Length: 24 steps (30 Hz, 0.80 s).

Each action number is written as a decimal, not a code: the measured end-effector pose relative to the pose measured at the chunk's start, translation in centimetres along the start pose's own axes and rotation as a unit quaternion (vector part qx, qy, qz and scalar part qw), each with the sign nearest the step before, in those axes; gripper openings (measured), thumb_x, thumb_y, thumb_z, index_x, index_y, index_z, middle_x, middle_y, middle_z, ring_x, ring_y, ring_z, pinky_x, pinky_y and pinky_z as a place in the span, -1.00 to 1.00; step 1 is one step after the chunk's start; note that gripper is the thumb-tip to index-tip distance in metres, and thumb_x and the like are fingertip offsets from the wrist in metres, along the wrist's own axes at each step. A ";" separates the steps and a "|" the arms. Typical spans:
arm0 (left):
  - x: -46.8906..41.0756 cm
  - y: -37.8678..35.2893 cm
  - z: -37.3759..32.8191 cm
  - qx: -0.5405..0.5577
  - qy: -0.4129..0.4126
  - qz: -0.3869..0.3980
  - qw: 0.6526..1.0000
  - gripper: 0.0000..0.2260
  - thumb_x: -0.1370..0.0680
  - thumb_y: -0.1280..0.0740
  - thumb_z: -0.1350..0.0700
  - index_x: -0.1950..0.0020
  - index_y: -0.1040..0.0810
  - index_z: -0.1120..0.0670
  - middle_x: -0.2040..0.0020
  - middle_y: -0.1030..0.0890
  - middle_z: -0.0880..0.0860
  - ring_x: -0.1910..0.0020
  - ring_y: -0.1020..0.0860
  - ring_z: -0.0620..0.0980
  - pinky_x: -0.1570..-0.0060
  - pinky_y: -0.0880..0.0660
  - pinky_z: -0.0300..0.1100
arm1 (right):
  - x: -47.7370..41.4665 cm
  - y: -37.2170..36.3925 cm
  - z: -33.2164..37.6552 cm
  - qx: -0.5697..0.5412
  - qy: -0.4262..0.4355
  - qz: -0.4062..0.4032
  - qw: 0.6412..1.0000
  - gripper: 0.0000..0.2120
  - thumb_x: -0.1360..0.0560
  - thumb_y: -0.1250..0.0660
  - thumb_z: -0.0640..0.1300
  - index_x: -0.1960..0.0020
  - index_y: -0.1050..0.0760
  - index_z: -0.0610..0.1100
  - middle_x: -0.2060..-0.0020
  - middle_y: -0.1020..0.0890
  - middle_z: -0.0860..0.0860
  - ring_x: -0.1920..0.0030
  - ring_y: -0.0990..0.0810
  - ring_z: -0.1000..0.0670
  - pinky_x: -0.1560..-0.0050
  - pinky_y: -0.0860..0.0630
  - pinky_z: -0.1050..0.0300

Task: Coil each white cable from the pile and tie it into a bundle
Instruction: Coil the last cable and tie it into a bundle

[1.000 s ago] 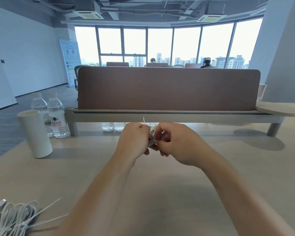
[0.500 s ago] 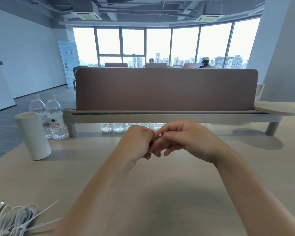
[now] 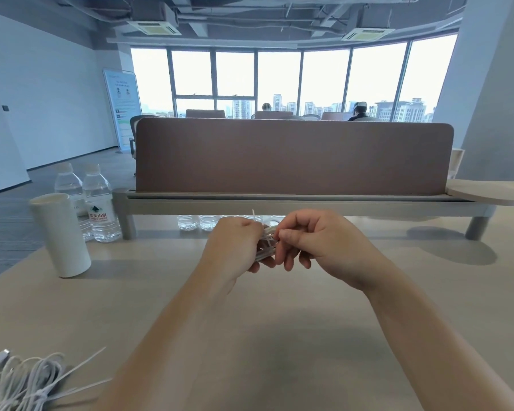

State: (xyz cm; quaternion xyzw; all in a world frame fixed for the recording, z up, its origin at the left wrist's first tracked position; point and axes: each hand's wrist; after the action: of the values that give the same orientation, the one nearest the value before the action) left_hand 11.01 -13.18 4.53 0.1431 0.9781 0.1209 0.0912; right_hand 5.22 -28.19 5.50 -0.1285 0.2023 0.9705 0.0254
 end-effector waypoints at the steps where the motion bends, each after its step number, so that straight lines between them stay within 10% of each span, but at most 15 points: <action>1: 0.0 -0.1 0.1 -0.011 -0.011 0.003 1.000 -0.75 -0.55 -0.19 0.27 0.20 -0.62 0.27 0.36 -0.68 0.12 0.37 -0.68 0.09 0.39 -0.43 -0.14 | 0.0 -0.1 0.1 0.004 0.001 -0.017 1.000 -0.87 -0.61 -0.25 -0.33 0.05 -0.56 -0.30 0.31 -0.70 -0.12 0.36 -0.61 -0.03 0.40 -0.41 0.19; 8: 0.2 -0.5 0.0 0.005 -0.033 0.009 0.999 -0.73 -0.61 -0.18 0.22 0.10 -0.66 0.21 0.23 -0.71 0.12 0.30 -0.70 0.13 0.43 -0.47 -0.17 | -0.7 -1.7 -0.3 -0.008 -0.006 -0.159 0.987 -0.82 -0.60 -0.32 -0.21 0.13 -0.64 -0.09 0.40 -0.66 -0.08 0.41 -0.54 0.00 0.32 -0.48 0.19; 24: 0.5 -0.6 -0.6 0.088 0.050 0.048 0.994 -0.79 -0.62 -0.26 0.14 0.01 -0.66 0.20 0.19 -0.73 0.11 0.24 -0.71 0.06 0.38 -0.48 -0.23 | -0.8 -2.2 -0.4 -0.065 0.012 -0.171 0.983 -0.81 -0.62 -0.23 -0.33 0.09 -0.58 -0.25 0.31 -0.68 -0.04 0.34 -0.67 0.00 0.32 -0.55 0.21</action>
State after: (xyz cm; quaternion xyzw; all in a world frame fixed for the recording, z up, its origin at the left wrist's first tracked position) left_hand 10.25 -13.65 4.86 0.1913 0.9802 0.0459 0.0230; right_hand 6.36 -26.35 4.47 -0.1740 0.1137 0.9614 0.1801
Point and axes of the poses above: each hand's wrist, its own x-axis away from the middle knuckle, its own y-axis out of the back of the hand, z = x × y
